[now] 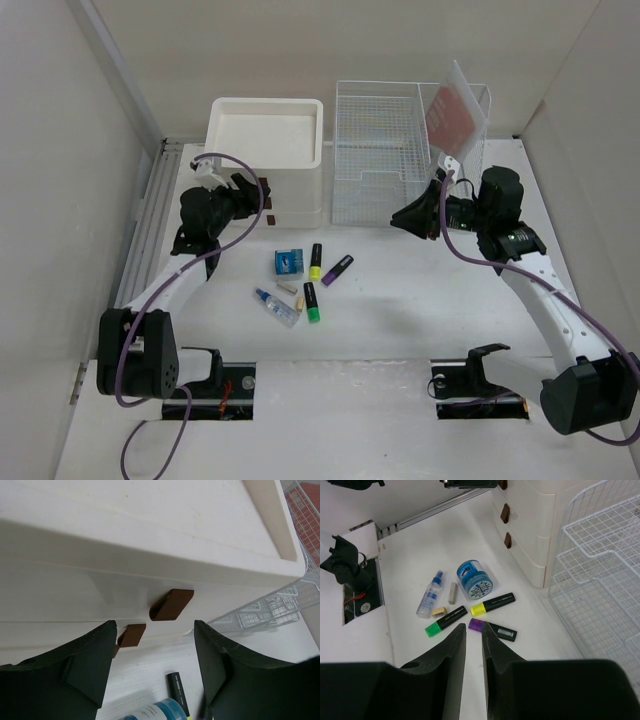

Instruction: Organize the desk

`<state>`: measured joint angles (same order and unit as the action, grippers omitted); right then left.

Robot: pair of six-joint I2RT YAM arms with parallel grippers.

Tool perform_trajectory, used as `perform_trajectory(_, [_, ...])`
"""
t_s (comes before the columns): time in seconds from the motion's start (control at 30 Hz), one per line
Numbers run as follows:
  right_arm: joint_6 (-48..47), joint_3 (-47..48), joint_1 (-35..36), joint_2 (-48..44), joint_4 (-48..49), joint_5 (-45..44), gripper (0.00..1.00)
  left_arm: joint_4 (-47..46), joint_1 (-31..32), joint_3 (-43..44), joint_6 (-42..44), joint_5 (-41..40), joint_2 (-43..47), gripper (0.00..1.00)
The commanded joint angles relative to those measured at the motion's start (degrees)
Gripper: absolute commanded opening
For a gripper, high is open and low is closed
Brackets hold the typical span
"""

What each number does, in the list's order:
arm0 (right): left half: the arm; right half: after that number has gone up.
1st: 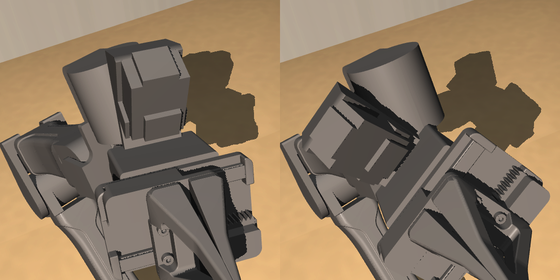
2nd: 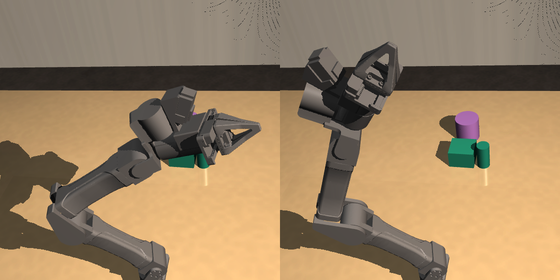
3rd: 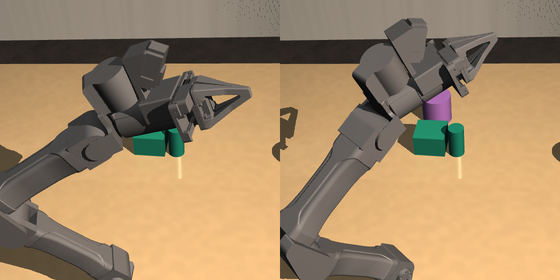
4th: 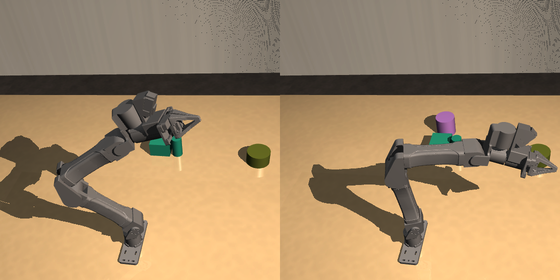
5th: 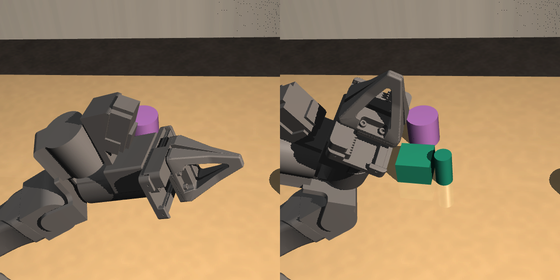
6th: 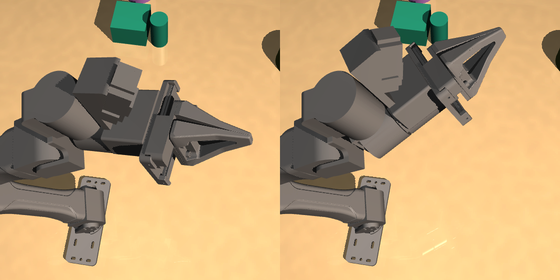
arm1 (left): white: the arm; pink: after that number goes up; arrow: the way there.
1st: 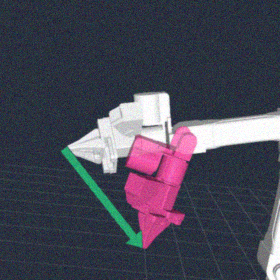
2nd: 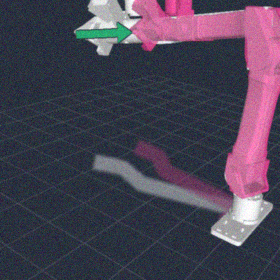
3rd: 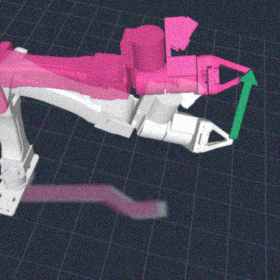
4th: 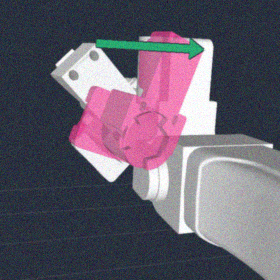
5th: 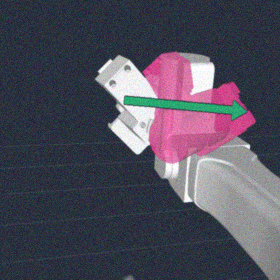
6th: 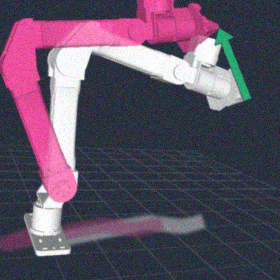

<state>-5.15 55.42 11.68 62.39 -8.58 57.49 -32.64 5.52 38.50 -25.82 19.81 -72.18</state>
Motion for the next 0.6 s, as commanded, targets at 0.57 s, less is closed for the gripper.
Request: perform_trajectory(0.57, [-0.9,0.4,-0.3,-0.1,2.0,2.4,0.25,-2.6,1.6,5.7,3.2,-1.9,-2.7,0.54])
